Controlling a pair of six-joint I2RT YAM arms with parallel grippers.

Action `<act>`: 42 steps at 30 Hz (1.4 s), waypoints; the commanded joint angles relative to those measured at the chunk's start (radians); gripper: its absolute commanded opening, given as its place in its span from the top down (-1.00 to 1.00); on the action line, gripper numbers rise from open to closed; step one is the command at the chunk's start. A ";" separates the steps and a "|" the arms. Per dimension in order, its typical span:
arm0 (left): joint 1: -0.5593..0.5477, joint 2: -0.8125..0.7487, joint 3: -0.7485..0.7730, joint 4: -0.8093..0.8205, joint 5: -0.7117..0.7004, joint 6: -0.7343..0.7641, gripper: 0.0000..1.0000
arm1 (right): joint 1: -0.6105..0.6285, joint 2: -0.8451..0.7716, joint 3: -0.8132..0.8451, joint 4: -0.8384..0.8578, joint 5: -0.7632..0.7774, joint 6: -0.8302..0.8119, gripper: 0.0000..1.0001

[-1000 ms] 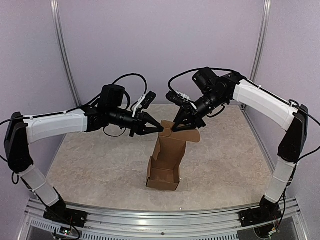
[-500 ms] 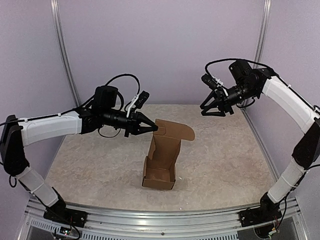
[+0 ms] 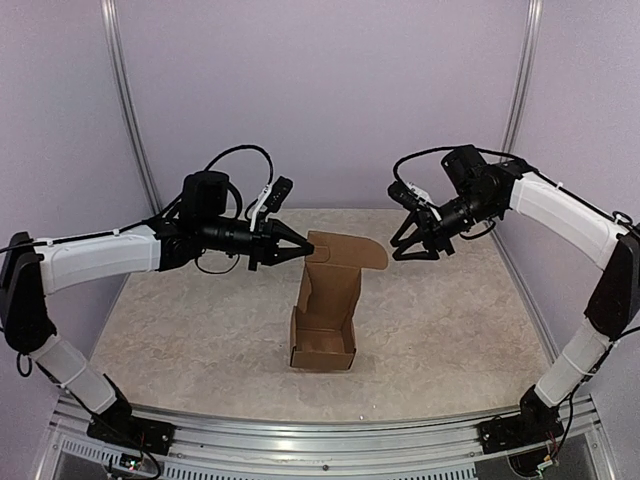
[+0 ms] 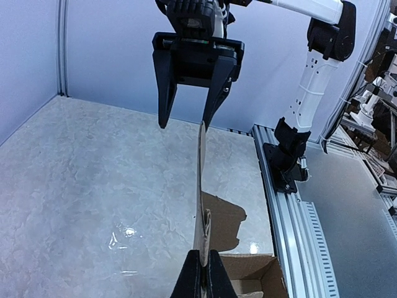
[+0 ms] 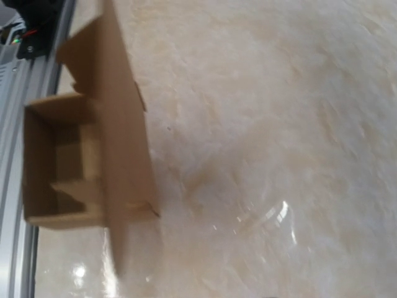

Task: Fold the paper box

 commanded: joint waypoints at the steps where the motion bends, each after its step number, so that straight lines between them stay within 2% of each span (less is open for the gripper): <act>1: 0.004 -0.006 -0.013 0.070 -0.018 -0.039 1.00 | 0.053 0.004 -0.022 0.045 -0.026 0.025 0.17; 6: -0.001 0.002 -0.013 0.085 -0.077 -0.052 1.00 | 0.079 0.037 0.000 0.034 -0.079 0.054 0.13; 9: -0.011 0.004 -0.012 0.092 -0.106 -0.052 1.00 | 0.094 0.048 -0.007 0.088 -0.083 0.164 0.15; 12: -0.030 0.013 -0.008 0.093 -0.161 -0.052 1.00 | 0.100 0.037 -0.040 0.240 -0.004 0.346 0.42; 14: -0.045 0.014 -0.005 0.094 -0.213 -0.051 1.00 | 0.101 0.038 -0.045 0.297 0.040 0.410 0.60; 21: -0.098 0.038 0.019 0.088 -0.348 -0.051 1.00 | 0.103 0.059 -0.035 0.356 0.155 0.551 0.98; 28: -0.175 0.078 0.022 0.168 -0.600 -0.114 1.00 | 0.102 0.067 -0.058 0.418 0.316 0.698 1.00; 32: -0.194 0.109 0.039 0.150 -0.670 -0.099 1.00 | 0.097 0.075 -0.028 0.363 0.307 0.666 0.89; 35: -0.160 0.079 0.014 0.122 -0.592 -0.078 1.00 | 0.025 0.064 0.017 0.244 0.171 0.541 0.66; 37: -0.111 0.041 -0.012 0.106 -0.435 -0.067 1.00 | -0.044 0.073 0.079 0.101 0.035 0.385 0.51; 39: -0.065 0.010 -0.040 0.102 -0.272 -0.049 1.00 | -0.099 0.080 0.125 -0.032 -0.002 0.241 0.40; 42: -0.030 -0.018 -0.043 0.063 -0.110 -0.029 1.00 | -0.138 0.047 0.109 -0.073 0.024 0.109 0.30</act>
